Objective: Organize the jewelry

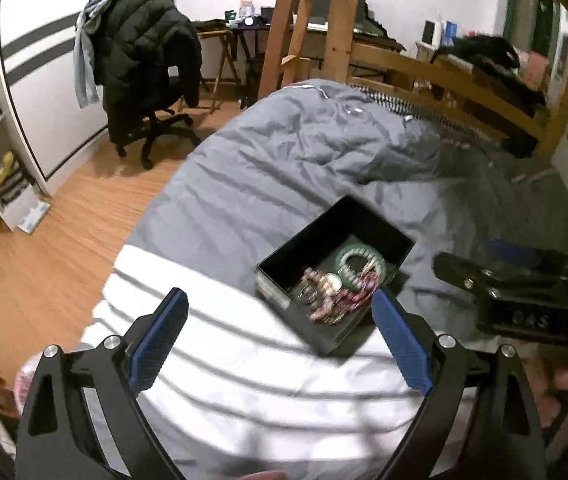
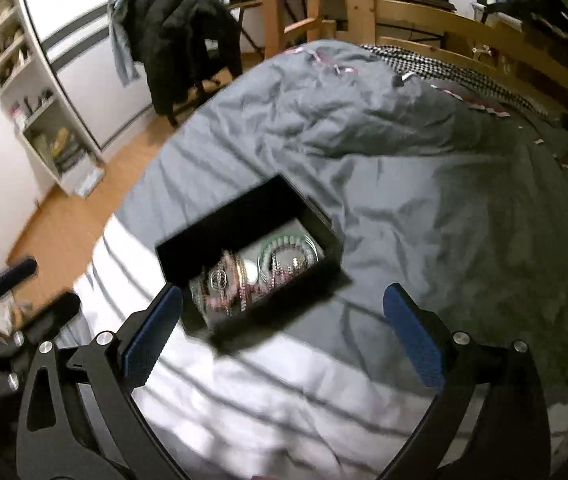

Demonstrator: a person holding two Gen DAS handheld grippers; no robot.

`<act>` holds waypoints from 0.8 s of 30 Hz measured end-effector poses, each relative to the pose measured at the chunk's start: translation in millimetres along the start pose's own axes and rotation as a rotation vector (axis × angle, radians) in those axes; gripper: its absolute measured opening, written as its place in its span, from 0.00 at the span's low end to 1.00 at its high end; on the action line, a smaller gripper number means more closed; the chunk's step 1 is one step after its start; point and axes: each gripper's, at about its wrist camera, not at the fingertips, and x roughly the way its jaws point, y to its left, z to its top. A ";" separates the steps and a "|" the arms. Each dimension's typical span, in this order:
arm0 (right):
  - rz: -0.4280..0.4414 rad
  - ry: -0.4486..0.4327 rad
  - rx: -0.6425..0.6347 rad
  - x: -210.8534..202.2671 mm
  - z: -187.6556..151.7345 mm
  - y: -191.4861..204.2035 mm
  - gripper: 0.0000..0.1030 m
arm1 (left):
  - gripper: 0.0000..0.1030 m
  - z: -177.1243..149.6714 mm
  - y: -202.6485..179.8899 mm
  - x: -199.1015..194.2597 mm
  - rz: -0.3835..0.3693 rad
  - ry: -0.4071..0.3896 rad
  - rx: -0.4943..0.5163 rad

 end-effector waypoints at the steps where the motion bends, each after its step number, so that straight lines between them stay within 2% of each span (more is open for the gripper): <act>1: -0.003 0.005 -0.014 -3.8 -7.4 2.6 0.97 | 0.90 -6.1 2.1 -2.9 0.020 -0.003 0.013; 2: -0.002 0.008 -0.026 -6.8 -14.1 4.7 0.97 | 0.92 -11.0 3.2 -4.2 0.031 -0.003 0.023; 6: -0.040 0.017 -0.077 -16.4 -37.0 13.5 0.97 | 0.92 -32.9 7.5 -5.0 0.044 0.006 0.053; 10: -0.041 0.006 -0.089 -28.2 -55.1 17.9 0.97 | 0.92 -40.1 10.3 -11.9 0.044 -0.009 0.073; 16: -0.015 0.009 -0.065 -42.1 -69.9 17.5 0.97 | 0.92 -46.9 16.0 -10.8 0.046 -0.061 0.030; 20: -0.031 0.015 -0.066 -42.9 -72.0 18.0 0.97 | 0.92 -48.1 13.9 4.6 0.032 0.005 0.030; 24: -0.041 0.021 -0.062 -41.3 -73.7 19.6 0.97 | 0.92 -51.1 6.5 8.9 0.030 0.014 0.064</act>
